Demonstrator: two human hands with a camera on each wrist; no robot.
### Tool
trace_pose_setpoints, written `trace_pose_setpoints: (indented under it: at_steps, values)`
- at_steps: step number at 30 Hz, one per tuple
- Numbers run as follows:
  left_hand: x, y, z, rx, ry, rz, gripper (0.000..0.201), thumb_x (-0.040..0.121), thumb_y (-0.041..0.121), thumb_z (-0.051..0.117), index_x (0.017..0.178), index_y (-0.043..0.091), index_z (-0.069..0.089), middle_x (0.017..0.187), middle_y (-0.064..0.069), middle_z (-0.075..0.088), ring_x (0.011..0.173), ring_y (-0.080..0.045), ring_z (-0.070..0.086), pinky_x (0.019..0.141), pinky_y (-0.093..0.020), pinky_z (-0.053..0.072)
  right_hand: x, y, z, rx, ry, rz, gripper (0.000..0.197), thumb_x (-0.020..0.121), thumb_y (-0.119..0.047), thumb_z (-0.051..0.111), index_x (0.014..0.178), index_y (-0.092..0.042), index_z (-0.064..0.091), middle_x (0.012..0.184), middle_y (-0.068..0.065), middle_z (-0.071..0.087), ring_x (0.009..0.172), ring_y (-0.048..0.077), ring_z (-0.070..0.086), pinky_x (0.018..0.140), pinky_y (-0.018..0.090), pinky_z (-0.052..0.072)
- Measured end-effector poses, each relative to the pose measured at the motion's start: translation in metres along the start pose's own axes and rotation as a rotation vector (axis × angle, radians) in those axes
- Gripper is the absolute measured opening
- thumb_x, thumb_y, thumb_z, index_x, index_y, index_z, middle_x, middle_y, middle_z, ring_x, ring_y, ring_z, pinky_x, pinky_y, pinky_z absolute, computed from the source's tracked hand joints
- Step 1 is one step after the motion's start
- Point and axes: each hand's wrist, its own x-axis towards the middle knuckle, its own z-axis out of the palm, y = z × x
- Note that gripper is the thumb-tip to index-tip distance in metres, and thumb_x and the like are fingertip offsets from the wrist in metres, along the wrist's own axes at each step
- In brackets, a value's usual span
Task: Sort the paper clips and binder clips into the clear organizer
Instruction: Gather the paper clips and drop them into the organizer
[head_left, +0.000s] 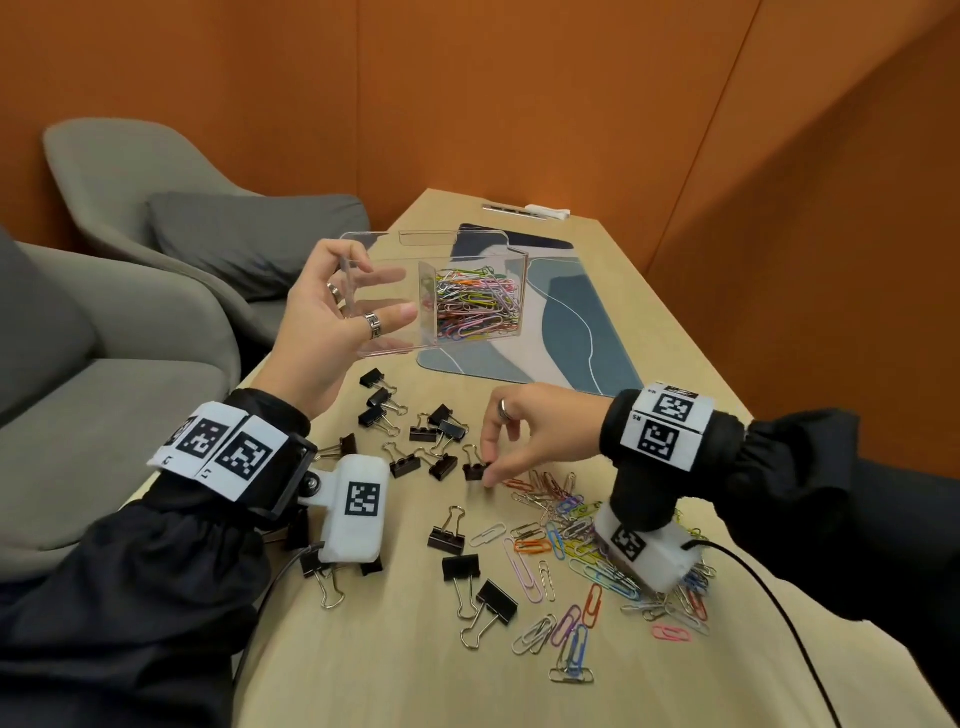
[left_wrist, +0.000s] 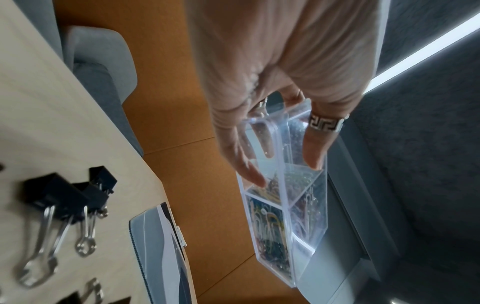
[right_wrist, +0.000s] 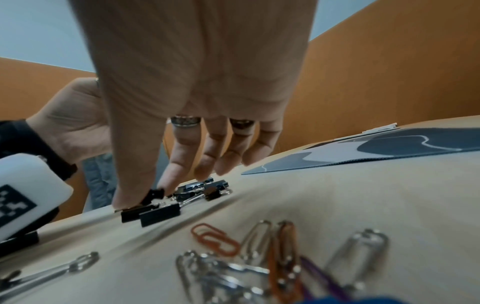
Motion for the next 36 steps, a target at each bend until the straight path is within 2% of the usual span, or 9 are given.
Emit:
trace_pose_setpoints:
  at_steps: [7, 12, 16, 19, 23, 26, 28, 30, 36]
  values:
    - [0.000, -0.002, -0.002, 0.006, 0.004, 0.001, 0.040, 0.066, 0.007, 0.073, 0.087, 0.024, 0.043, 0.120, -0.017, 0.059, 0.099, -0.034, 0.065, 0.068, -0.045, 0.059, 0.013, 0.002, 0.001, 0.036, -0.069, 0.045, 0.018, 0.087, -0.038, 0.062, 0.098, -0.024, 0.067, 0.109, -0.002, 0.066, 0.093, 0.015, 0.059, 0.088, 0.030, 0.046]
    - [0.002, -0.004, -0.004, 0.007, -0.002, 0.008, 0.041, 0.070, 0.003, 0.073, 0.088, 0.025, 0.044, 0.120, -0.016, 0.060, 0.100, -0.033, 0.065, 0.067, -0.042, 0.059, -0.001, 0.015, 0.003, 0.004, -0.181, 0.076, 0.023, 0.095, -0.031, 0.051, 0.107, -0.019, 0.067, 0.110, -0.002, 0.067, 0.092, 0.013, 0.059, 0.089, 0.024, 0.045]
    - [0.001, -0.002, -0.002, 0.008, -0.002, 0.002, 0.042, 0.067, 0.006, 0.076, 0.088, 0.025, 0.044, 0.120, -0.016, 0.060, 0.100, -0.033, 0.065, 0.069, -0.045, 0.059, -0.019, 0.021, 0.003, 0.058, -0.283, 0.074, 0.022, 0.096, -0.024, 0.051, 0.106, -0.015, 0.068, 0.102, -0.005, 0.066, 0.083, 0.002, 0.058, 0.077, 0.004, 0.042]
    - [0.000, 0.001, -0.001, 0.011, 0.001, 0.002, 0.040, 0.064, 0.009, 0.071, 0.088, 0.025, 0.044, 0.120, -0.015, 0.060, 0.101, -0.034, 0.065, 0.070, -0.047, 0.059, -0.032, 0.022, 0.001, 0.079, -0.228, 0.093, 0.023, 0.094, -0.029, 0.055, 0.108, -0.016, 0.067, 0.107, -0.004, 0.066, 0.093, 0.011, 0.061, 0.082, 0.011, 0.044]
    - [0.001, 0.003, 0.000, -0.006, -0.007, 0.018, 0.045, 0.068, 0.004, 0.077, 0.089, 0.025, 0.044, 0.120, -0.015, 0.060, 0.099, -0.030, 0.066, 0.070, -0.046, 0.059, -0.045, 0.018, 0.008, 0.035, -0.197, 0.118, 0.041, 0.079, -0.040, 0.071, 0.115, -0.024, 0.061, 0.111, -0.006, 0.049, 0.104, 0.015, 0.052, 0.092, 0.026, 0.046]
    - [0.002, 0.007, 0.004, -0.023, -0.001, 0.035, 0.039, 0.068, 0.005, 0.070, 0.088, 0.027, 0.044, 0.121, -0.016, 0.059, 0.095, -0.026, 0.067, 0.069, -0.043, 0.059, -0.051, 0.017, 0.015, 0.020, -0.185, 0.109, 0.052, 0.069, -0.040, 0.080, 0.115, -0.028, 0.059, 0.103, -0.014, 0.043, 0.097, 0.007, 0.048, 0.082, 0.018, 0.045]
    - [0.003, 0.009, 0.009, -0.030, -0.009, 0.037, 0.043, 0.067, 0.004, 0.073, 0.088, 0.026, 0.044, 0.119, -0.015, 0.060, 0.094, -0.024, 0.067, 0.069, -0.044, 0.059, -0.053, 0.018, 0.019, 0.034, -0.146, 0.097, 0.051, 0.069, -0.036, 0.082, 0.114, -0.025, 0.059, 0.094, -0.017, 0.042, 0.083, 0.003, 0.047, 0.068, 0.007, 0.040]
    - [0.004, 0.013, 0.015, -0.015, -0.029, 0.044, 0.047, 0.065, 0.003, 0.078, 0.088, 0.025, 0.044, 0.116, -0.013, 0.061, 0.093, -0.023, 0.068, 0.069, -0.045, 0.059, -0.054, 0.018, 0.023, 0.052, -0.111, 0.095, 0.045, 0.072, -0.031, 0.080, 0.111, -0.020, 0.062, 0.087, -0.018, 0.045, 0.073, 0.000, 0.046, 0.060, 0.004, 0.038]
    - [0.002, 0.019, 0.034, -0.010, -0.072, 0.073, 0.044, 0.066, 0.004, 0.074, 0.088, 0.025, 0.043, 0.117, -0.013, 0.061, 0.094, -0.026, 0.068, 0.067, -0.041, 0.059, -0.054, 0.019, 0.028, 0.101, -0.082, 0.087, 0.024, 0.078, -0.027, 0.076, 0.099, -0.016, 0.069, 0.078, -0.013, 0.056, 0.067, 0.001, 0.051, 0.061, 0.005, 0.039]
